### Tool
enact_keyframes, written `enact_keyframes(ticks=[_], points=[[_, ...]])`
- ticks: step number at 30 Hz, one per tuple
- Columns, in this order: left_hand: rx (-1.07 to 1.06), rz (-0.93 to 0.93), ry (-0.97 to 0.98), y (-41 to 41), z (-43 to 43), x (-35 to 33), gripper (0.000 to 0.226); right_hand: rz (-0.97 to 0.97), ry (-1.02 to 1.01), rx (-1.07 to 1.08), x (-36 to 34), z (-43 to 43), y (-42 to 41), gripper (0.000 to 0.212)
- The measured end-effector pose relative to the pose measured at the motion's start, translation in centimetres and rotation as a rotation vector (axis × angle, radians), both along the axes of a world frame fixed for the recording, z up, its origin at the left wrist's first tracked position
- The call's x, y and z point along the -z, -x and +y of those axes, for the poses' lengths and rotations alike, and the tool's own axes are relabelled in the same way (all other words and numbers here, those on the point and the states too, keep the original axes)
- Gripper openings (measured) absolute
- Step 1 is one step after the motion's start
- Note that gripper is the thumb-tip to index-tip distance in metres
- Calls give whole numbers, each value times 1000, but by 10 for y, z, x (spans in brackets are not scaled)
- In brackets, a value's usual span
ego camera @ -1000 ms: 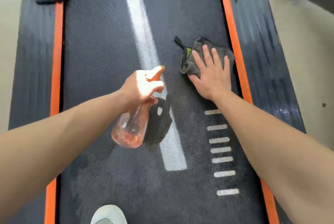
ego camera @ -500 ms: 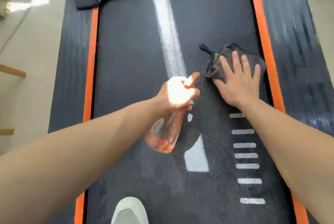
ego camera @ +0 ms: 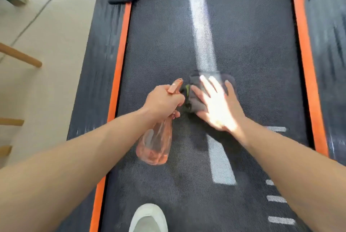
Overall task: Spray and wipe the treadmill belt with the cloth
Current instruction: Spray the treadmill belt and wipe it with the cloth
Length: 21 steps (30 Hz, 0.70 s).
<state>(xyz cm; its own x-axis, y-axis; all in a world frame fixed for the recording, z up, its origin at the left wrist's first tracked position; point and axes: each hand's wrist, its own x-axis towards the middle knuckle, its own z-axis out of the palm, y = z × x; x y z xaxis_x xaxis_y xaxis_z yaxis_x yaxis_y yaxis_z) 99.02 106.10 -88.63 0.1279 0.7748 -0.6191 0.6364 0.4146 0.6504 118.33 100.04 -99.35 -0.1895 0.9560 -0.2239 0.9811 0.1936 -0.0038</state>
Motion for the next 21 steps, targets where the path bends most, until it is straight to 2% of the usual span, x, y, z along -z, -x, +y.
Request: enact_keyframes(ticks=[3,5,7,9,13,15,21], points=[[-17,23,-17,21,8,4,13,74,44,341,-11,80,-13,77],[-23,35,-22,30,12,6,17,68,25,354,-12,93,-15,77],[-30,19,-7,34,14,10,13,-3,-42,252,-10,68,-9,80],[-30,-9,12,31,16,9,13,-41,-19,96,-5,15,3,85],[13,-12,39,14,17,7,26,51,68,-224,-6,-91,20,92],[57,-9,64,4,16,7,24,29,70,-265,-8,-119,18,90],[181,-3,104,-22,19,3,12,69,30,196,-10,-119,1,96]])
